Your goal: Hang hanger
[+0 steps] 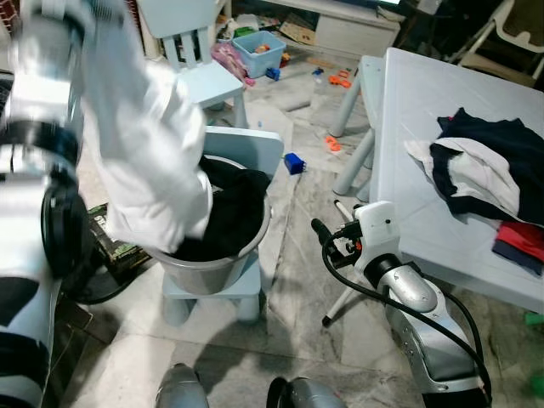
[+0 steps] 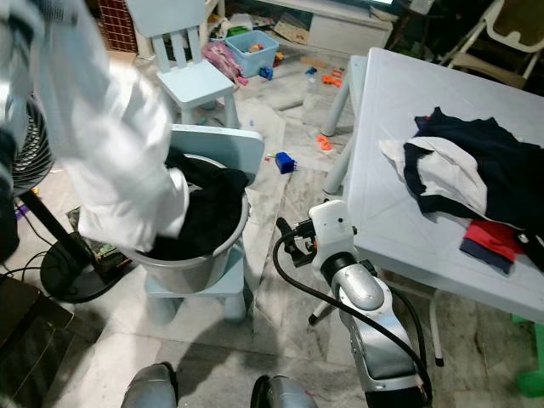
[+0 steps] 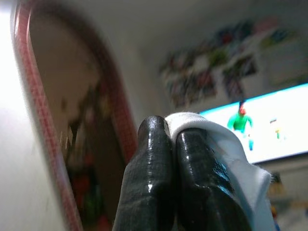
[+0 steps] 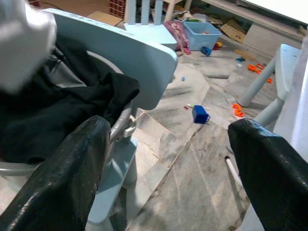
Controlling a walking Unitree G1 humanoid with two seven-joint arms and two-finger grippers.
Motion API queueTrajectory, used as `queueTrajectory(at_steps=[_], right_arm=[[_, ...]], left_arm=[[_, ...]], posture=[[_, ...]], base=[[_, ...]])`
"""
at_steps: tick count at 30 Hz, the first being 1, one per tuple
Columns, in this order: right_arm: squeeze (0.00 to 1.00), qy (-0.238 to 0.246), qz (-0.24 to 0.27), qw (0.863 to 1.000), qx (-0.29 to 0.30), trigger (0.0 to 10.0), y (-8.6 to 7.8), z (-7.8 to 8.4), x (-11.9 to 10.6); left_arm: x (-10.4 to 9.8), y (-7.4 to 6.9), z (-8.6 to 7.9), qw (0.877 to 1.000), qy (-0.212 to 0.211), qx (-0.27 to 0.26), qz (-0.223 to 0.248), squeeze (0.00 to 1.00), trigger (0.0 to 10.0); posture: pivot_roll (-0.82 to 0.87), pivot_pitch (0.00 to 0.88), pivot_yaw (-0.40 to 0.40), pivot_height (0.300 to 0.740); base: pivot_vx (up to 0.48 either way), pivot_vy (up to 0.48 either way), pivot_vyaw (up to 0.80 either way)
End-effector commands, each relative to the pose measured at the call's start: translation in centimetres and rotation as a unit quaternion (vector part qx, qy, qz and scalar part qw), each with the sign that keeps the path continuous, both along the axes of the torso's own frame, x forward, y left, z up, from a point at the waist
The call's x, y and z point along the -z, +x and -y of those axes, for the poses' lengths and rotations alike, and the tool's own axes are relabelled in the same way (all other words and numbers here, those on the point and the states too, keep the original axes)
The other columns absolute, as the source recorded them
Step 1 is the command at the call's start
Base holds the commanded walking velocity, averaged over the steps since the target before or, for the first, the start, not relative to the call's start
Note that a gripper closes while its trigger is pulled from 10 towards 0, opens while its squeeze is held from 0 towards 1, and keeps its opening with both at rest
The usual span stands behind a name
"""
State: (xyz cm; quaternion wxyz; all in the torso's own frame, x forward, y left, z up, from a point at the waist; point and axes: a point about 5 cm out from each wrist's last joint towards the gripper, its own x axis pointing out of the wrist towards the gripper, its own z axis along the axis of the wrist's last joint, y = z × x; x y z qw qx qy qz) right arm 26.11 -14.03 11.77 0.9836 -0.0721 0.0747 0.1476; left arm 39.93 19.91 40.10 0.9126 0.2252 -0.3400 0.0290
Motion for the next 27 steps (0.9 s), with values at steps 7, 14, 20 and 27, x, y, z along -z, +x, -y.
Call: queueTrajectory(at_steps=[7,14,20,27], right_arm=[[0.00,-0.002,0.001,1.000,0.021,10.0,-0.5,0.9,0.3],[0.00,-0.008,-0.002,1.000,0.021,10.0,-0.6,1.2,0.4],[0.00,-0.013,-0.006,1.000,0.015,10.0,-0.5,1.3,0.6],[0.00,-0.013,-0.004,1.000,0.010,10.0,-0.1,1.0,0.6]], left_arm=[[9.6,0.0,7.5,0.969,0.186,0.157,-0.045,0.00,0.0],[22.6,-1.7,6.5,0.949,0.157,0.157,-0.222,0.00,0.0],[31.0,-4.8,2.6,0.920,0.048,0.089,-0.380,0.00,0.0],[35.8,-7.9,-1.5,0.868,-0.072,-0.004,-0.491,0.00,0.0]], posture=[[-0.04,0.036,-0.066,0.740],[-0.04,0.044,-0.079,0.740],[-0.02,0.040,-0.093,0.740],[-0.01,0.028,-0.087,0.740]], base=[[0.000,0.000,0.00],[0.000,0.000,0.00],[0.000,0.000,0.00],[0.000,0.000,0.00]])
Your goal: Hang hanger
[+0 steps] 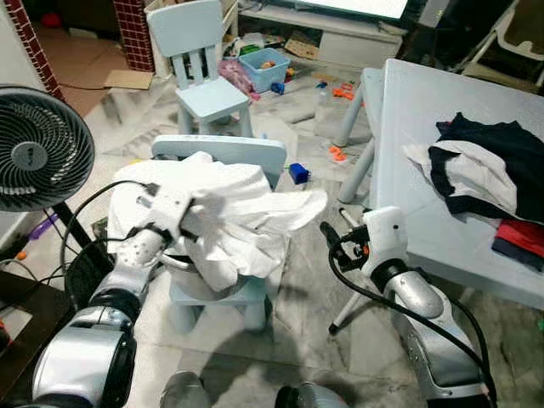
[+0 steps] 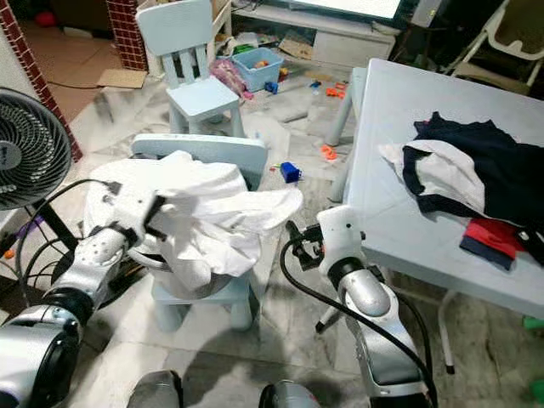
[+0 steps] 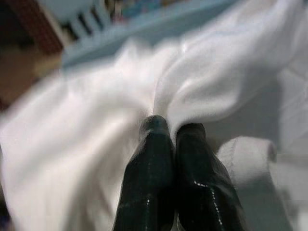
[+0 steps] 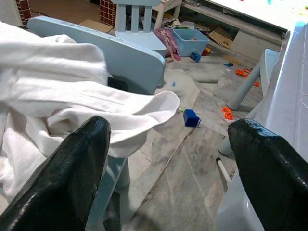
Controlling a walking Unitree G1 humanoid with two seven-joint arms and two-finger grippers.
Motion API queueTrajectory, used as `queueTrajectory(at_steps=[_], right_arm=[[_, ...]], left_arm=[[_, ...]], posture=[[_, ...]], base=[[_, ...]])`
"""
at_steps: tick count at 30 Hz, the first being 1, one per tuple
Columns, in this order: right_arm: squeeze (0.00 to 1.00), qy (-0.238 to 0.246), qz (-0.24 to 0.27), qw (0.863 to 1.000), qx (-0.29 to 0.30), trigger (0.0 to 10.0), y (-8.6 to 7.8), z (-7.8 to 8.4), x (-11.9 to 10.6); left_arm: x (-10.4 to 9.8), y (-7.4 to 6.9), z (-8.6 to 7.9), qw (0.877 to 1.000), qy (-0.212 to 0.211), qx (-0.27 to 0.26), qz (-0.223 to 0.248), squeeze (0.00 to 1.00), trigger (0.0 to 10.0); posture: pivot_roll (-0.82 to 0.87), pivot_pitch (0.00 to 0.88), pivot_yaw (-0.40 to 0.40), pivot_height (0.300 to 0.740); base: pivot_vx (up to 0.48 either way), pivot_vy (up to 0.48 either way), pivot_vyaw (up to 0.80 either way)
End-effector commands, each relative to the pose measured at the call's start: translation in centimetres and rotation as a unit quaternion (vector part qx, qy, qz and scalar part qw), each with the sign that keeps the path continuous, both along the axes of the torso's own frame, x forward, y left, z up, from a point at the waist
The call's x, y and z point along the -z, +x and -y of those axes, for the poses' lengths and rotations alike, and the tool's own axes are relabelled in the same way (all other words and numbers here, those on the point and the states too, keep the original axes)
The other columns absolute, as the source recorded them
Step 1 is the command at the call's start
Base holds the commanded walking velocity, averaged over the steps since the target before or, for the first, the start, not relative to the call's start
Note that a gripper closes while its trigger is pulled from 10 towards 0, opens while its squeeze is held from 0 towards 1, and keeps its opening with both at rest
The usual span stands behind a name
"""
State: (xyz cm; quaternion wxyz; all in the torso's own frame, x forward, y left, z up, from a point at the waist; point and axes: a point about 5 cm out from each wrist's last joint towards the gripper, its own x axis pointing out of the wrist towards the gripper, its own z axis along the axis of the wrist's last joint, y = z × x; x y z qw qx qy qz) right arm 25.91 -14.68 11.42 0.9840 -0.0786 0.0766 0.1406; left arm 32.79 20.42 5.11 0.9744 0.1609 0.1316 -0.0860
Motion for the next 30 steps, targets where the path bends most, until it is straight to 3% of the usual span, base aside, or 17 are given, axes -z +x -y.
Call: queueTrajectory(at_steps=[1,4,5,6,7,9,16,20,23,25,28,30], right_arm=[[0.00,-0.006,-0.003,1.000,0.003,10.0,0.1,0.3,0.3],[0.00,-0.006,-0.005,1.000,0.002,10.0,0.0,0.2,0.4],[0.00,-0.004,-0.005,1.000,0.001,10.0,0.0,0.1,0.4],[0.00,-0.004,-0.005,1.000,0.001,10.0,0.0,0.1,0.4],[0.00,-0.004,-0.006,1.000,0.000,10.0,-0.1,0.0,0.4],[0.00,-0.001,-0.006,1.000,0.003,10.0,0.0,-0.1,0.5],[0.00,0.005,-0.005,1.000,0.007,10.0,0.2,-0.4,0.7],[0.00,0.010,-0.001,1.000,0.016,10.0,0.4,-0.5,0.7],[0.00,0.011,0.001,1.000,0.017,10.0,0.5,-0.5,0.7],[0.00,0.012,0.002,1.000,0.017,10.0,0.6,-0.6,0.7],[0.00,0.014,0.004,1.000,0.019,10.0,0.7,-0.5,0.7],[0.00,0.013,0.001,1.000,0.020,10.0,0.5,-0.4,0.9]], left_arm=[[0.8,-0.7,-1.0,0.999,-0.009,-0.034,-0.020,0.00,0.0],[1.1,-1.1,-1.4,0.998,-0.014,-0.050,-0.022,0.00,0.0],[1.3,-1.4,-1.5,0.998,-0.021,-0.058,-0.020,0.51,8.0],[1.3,-1.4,-1.5,0.998,-0.021,-0.058,-0.020,0.51,8.0],[1.5,-1.7,-1.7,0.996,-0.041,-0.074,-0.020,1.00,10.0],[1.8,-2.1,-2.3,0.993,-0.042,-0.110,-0.021,1.00,10.0],[2.6,-3.6,-2.5,0.992,-0.031,-0.114,-0.052,1.00,10.0],[4.5,-6.7,-3.9,0.986,-0.005,-0.130,-0.101,1.00,10.0],[4.8,-7.5,-4.5,0.985,0.009,-0.141,-0.100,1.00,10.0],[4.5,-7.7,-4.8,0.984,0.012,-0.152,-0.090,1.00,10.0],[1.5,-7.2,-5.0,0.985,0.034,-0.167,0.021,1.00,10.0],[-0.9,-6.9,-4.1,0.982,0.042,-0.160,0.087,1.00,10.0]], posture=[[-0.01,0.028,-0.087,0.740],[-0.01,0.028,-0.087,0.740],[-0.01,0.024,-0.086,0.740],[-0.01,0.024,-0.086,0.740],[-0.01,0.022,-0.083,0.740],[0.00,0.019,-0.073,0.740],[0.00,0.020,-0.053,0.740],[0.01,0.009,-0.032,0.740],[0.02,0.008,-0.030,0.740],[0.02,0.007,-0.029,0.740],[0.02,0.011,-0.028,0.740],[0.02,0.014,-0.034,0.740]], base=[[0.000,0.000,0.00],[0.000,0.000,0.00],[0.000,0.000,0.00],[0.000,0.000,0.00],[0.000,0.000,0.00],[0.000,0.000,0.00],[0.000,0.000,0.00],[0.000,0.000,0.00],[0.000,0.000,0.00],[0.000,0.000,0.00],[0.000,0.000,0.00],[0.000,0.000,0.00]])
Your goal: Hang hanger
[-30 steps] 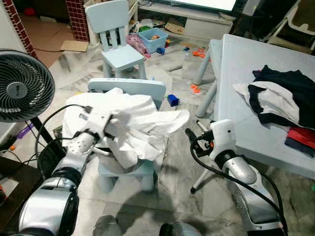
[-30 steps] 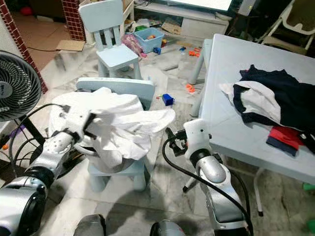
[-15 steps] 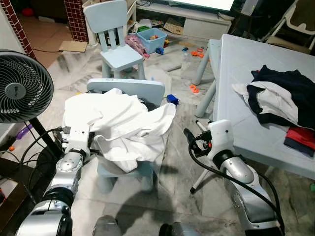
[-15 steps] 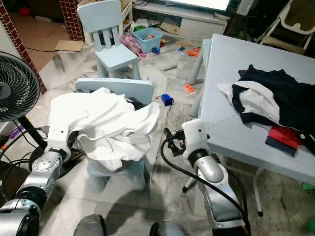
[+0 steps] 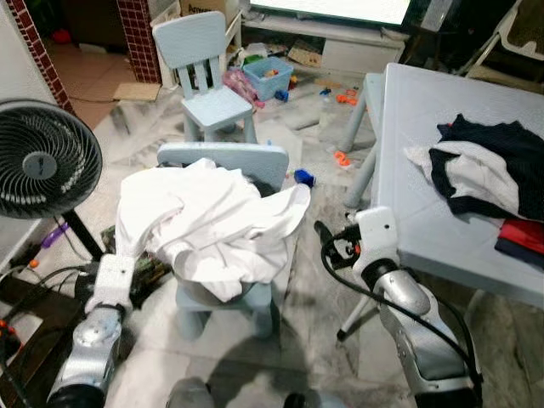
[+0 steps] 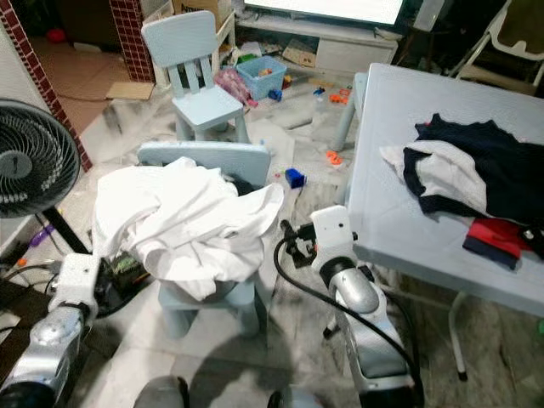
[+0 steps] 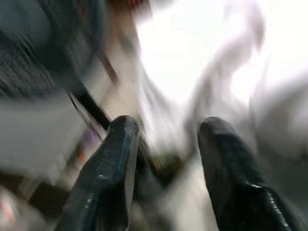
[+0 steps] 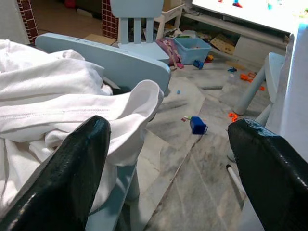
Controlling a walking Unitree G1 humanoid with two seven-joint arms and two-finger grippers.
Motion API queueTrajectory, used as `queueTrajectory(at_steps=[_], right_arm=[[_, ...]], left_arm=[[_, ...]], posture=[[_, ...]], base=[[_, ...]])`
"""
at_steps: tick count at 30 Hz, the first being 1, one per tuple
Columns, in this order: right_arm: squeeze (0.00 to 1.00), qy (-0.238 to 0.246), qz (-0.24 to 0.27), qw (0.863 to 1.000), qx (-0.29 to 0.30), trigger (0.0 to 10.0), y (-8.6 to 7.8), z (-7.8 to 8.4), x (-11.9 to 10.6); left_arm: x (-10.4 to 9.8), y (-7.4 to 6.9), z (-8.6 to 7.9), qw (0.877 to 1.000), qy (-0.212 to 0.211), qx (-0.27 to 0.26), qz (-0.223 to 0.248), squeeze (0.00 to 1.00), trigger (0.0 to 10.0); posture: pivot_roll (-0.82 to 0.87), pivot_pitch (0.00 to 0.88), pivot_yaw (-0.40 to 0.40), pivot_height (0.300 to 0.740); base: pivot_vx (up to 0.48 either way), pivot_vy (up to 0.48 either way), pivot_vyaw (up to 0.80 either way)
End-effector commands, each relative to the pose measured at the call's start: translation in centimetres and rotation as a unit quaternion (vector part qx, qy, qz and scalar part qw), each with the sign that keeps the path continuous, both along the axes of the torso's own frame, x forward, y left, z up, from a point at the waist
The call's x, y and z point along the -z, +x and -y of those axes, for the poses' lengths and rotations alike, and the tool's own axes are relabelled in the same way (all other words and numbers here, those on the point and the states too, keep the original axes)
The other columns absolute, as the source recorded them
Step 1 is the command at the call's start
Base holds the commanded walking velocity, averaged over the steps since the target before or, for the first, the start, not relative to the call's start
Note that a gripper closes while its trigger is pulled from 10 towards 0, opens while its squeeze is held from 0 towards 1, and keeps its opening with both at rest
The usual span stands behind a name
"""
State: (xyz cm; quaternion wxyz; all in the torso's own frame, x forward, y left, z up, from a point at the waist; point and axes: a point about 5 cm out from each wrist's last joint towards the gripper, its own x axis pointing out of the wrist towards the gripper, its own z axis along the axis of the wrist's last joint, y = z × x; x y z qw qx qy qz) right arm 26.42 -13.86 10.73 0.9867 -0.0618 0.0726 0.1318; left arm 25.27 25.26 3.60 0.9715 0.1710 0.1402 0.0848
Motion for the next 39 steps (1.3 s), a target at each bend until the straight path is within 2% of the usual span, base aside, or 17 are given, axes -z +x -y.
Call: queueTrajectory(at_steps=[1,4,5,7,12,17,18,19,23,24,26,27,28,29,39], right_arm=[[0.00,-0.004,-0.003,1.000,0.011,10.0,-0.1,0.5,0.3],[0.00,-0.004,-0.004,1.000,0.010,10.0,-0.2,0.5,0.4],[0.00,-0.004,-0.003,1.000,0.009,10.0,-0.2,0.5,0.4],[0.00,0.004,0.007,1.000,-0.002,10.0,-0.1,0.2,0.1],[0.00,0.007,0.014,1.000,-0.001,10.0,0.1,0.2,-0.1],[0.00,0.010,0.020,1.000,-0.013,10.0,0.2,0.0,-0.4],[0.00,0.007,0.025,0.999,-0.020,10.0,0.2,-0.1,-0.5],[0.00,0.008,0.027,0.999,-0.023,10.0,0.2,-0.1,-0.6],[0.00,0.010,0.027,0.999,-0.022,10.0,0.3,-0.1,-0.7],[0.00,0.010,0.028,0.999,-0.021,10.0,0.4,-0.1,-0.6],[0.00,0.010,0.028,0.999,-0.021,10.0,0.4,-0.1,-0.6],[0.00,0.010,0.029,0.999,-0.020,10.0,0.4,-0.1,-0.7],[0.00,0.010,0.029,0.999,-0.020,10.0,0.4,-0.1,-0.7],[0.00,0.010,0.029,0.999,-0.021,10.0,0.5,-0.1,-0.7],[0.00,0.009,0.029,0.999,-0.023,10.0,0.3,-0.2,-0.7]], left_arm=[[-3.1,0.7,1.1,0.996,0.024,0.012,0.080,1.00,10.0],[-4.6,1.0,1.9,0.993,0.016,0.015,0.116,1.00,10.0],[-5.4,1.2,2.6,0.991,0.009,0.020,0.134,1.00,10.0],[-7.3,1.6,4.8,0.985,-0.022,0.042,0.167,1.00,10.0],[-8.2,1.5,6.1,0.982,-0.030,0.061,0.177,1.00,10.0],[-8.3,1.7,6.4,0.982,-0.035,0.062,0.173,1.00,10.0],[-8.3,1.7,6.4,0.982,-0.040,0.065,0.172,0.69,10.0],[-8.3,1.8,6.4,0.982,-0.043,0.064,0.172,0.60,10.0],[-8.5,1.7,6.5,0.982,-0.046,0.063,0.169,0.60,10.0],[-8.6,1.7,6.6,0.983,-0.046,0.063,0.166,0.52,10.0],[-8.6,1.7,6.6,0.983,-0.047,0.063,0.164,0.52,10.0],[-8.6,1.7,6.7,0.984,-0.048,0.064,0.161,0.20,10.0],[-8.6,1.7,6.7,0.984,-0.048,0.064,0.161,0.20,10.0],[-8.7,1.8,6.7,0.984,-0.049,0.065,0.160,0.00,10.0],[-8.8,2.0,7.0,0.984,-0.054,0.066,0.156,0.00,10.0]], posture=[[0.02,0.014,-0.034,0.740],[0.03,0.012,-0.037,0.740],[0.03,0.011,-0.037,0.740],[0.03,0.008,-0.037,0.740],[0.03,0.005,-0.037,0.740],[0.02,0.001,-0.042,0.740],[0.02,0.001,-0.042,0.740],[0.02,0.001,-0.042,0.740],[0.03,0.000,-0.047,0.740],[0.03,0.000,-0.047,0.740],[0.03,0.000,-0.047,0.740],[0.03,0.000,-0.046,0.740],[0.03,0.000,-0.046,0.740],[0.03,0.000,-0.045,0.740],[0.02,0.002,-0.043,0.740]], base=[[0.000,0.000,0.00],[0.000,0.000,0.00],[0.000,0.000,0.00],[0.000,0.000,0.00],[0.000,0.000,0.00],[0.000,0.000,0.00],[0.281,0.000,0.80],[0.356,0.000,0.80],[0.364,0.000,0.40],[0.382,0.000,0.00],[0.382,0.000,0.00],[0.386,0.000,0.00],[0.386,0.000,0.00],[0.390,0.000,0.00],[0.389,0.000,0.00]])
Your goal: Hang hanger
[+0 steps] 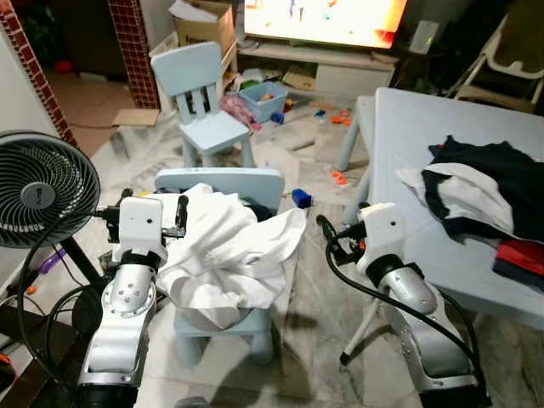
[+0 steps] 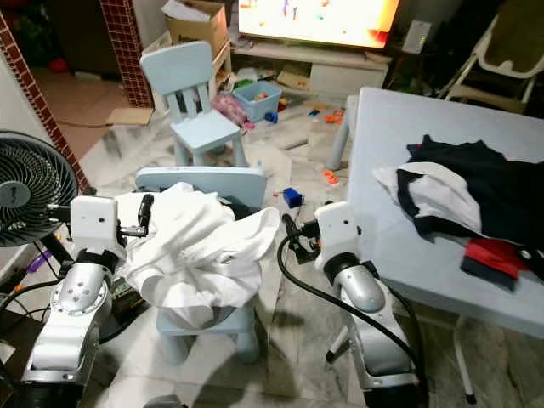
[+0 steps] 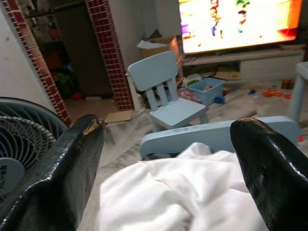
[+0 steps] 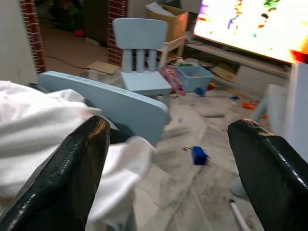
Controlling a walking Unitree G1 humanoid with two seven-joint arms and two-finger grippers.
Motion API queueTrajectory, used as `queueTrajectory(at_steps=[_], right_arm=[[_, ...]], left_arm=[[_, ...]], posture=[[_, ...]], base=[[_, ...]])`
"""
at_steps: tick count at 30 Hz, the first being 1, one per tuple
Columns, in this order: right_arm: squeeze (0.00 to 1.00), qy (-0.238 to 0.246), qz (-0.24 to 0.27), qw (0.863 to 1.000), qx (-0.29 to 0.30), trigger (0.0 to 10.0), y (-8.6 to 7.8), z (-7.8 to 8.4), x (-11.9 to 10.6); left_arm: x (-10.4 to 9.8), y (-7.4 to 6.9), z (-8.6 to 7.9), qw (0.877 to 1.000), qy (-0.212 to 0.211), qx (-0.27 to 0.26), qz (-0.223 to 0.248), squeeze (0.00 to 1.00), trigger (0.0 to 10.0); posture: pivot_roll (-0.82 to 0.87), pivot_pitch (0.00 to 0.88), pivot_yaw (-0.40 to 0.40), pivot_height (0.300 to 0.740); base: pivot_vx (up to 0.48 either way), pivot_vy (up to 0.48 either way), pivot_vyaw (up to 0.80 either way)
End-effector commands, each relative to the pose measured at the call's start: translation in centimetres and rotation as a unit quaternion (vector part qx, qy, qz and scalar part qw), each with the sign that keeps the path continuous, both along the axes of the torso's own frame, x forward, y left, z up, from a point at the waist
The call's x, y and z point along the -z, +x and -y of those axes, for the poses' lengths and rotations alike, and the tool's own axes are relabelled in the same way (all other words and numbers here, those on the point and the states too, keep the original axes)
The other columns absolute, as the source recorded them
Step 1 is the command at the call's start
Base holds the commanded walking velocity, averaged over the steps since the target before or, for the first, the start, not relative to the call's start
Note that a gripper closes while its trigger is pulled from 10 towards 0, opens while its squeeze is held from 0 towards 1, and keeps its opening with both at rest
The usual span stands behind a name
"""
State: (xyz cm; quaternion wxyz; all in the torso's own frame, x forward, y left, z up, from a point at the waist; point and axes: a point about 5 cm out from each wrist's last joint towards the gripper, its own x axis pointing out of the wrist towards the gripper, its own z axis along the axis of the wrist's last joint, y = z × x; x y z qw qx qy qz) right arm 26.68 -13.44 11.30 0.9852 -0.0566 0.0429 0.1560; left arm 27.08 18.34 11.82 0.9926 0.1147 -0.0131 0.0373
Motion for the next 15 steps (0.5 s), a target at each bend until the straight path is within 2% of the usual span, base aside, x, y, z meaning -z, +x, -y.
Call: queueTrajectory(at_steps=[1,8,14,15], right_arm=[[0.00,-0.002,0.001,1.000,-0.001,10.0,0.05,0.17,-0.10],[0.00,-0.004,0.000,1.000,-0.011,10.0,-0.14,-0.04,-0.05],[0.00,-0.005,-0.002,1.000,-0.008,10.0,-0.17,0.14,0.07],[0.00,-0.005,-0.004,1.000,-0.007,10.0,-0.22,0.17,0.10]], left_arm=[[-0.49,0.17,0.10,1.000,-0.003,0.000,0.006,0.00,10.0],[-0.27,0.05,0.25,1.000,-0.005,-0.001,-0.001,0.00,10.0],[-0.16,0.03,0.28,1.000,-0.007,-0.003,-0.005,0.00,10.0],[-0.07,0.04,0.28,1.000,-0.008,-0.005,-0.006,0.00,10.0]], posture=[[0.02,0.002,-0.043,0.740],[0.02,0.007,-0.044,0.740],[0.02,0.011,-0.045,0.740],[0.02,0.012,-0.045,0.740]], base=[[0.360,0.000,0.00],[0.356,0.000,0.44],[0.362,0.000,0.00],[0.000,0.000,0.00]])
